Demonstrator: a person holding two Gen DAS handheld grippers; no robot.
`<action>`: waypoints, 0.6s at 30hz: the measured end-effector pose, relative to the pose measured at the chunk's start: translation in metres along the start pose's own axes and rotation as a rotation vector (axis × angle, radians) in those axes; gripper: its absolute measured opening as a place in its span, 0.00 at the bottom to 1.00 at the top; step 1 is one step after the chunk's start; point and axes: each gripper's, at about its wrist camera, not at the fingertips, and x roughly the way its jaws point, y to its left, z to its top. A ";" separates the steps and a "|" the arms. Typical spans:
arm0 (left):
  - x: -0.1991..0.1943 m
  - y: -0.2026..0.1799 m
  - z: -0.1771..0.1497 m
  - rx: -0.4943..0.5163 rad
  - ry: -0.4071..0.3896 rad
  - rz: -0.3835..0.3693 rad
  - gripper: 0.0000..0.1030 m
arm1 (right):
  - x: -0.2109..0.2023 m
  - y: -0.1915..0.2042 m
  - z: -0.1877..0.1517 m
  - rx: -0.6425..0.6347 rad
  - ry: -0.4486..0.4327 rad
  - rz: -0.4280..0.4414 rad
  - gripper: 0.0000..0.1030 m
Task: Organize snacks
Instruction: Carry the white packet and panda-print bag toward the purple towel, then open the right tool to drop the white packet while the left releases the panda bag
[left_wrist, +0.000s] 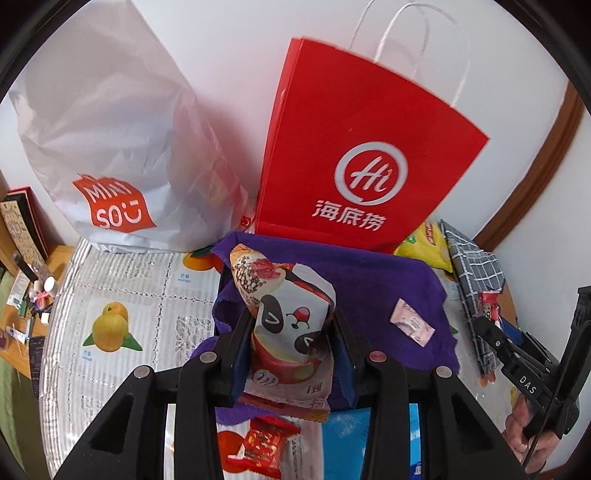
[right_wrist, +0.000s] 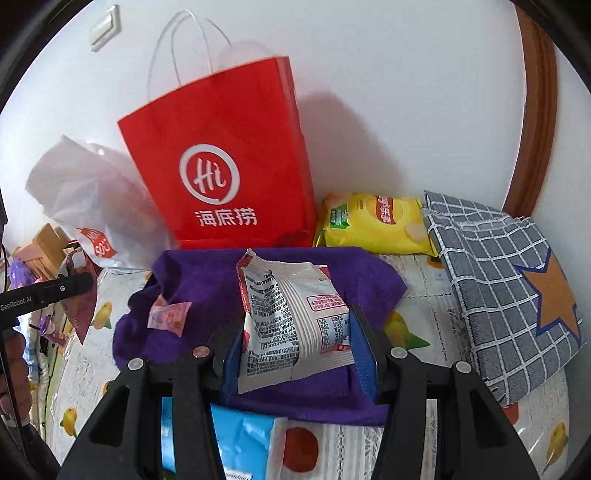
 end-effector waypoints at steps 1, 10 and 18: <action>0.004 0.001 0.000 -0.002 0.006 -0.001 0.37 | 0.004 0.000 0.000 0.001 0.006 0.001 0.49; 0.045 0.011 -0.003 -0.028 0.074 -0.007 0.37 | 0.050 0.001 -0.014 -0.012 0.091 0.005 0.49; 0.072 0.015 -0.006 -0.044 0.126 -0.003 0.37 | 0.079 -0.002 -0.025 -0.004 0.151 0.012 0.49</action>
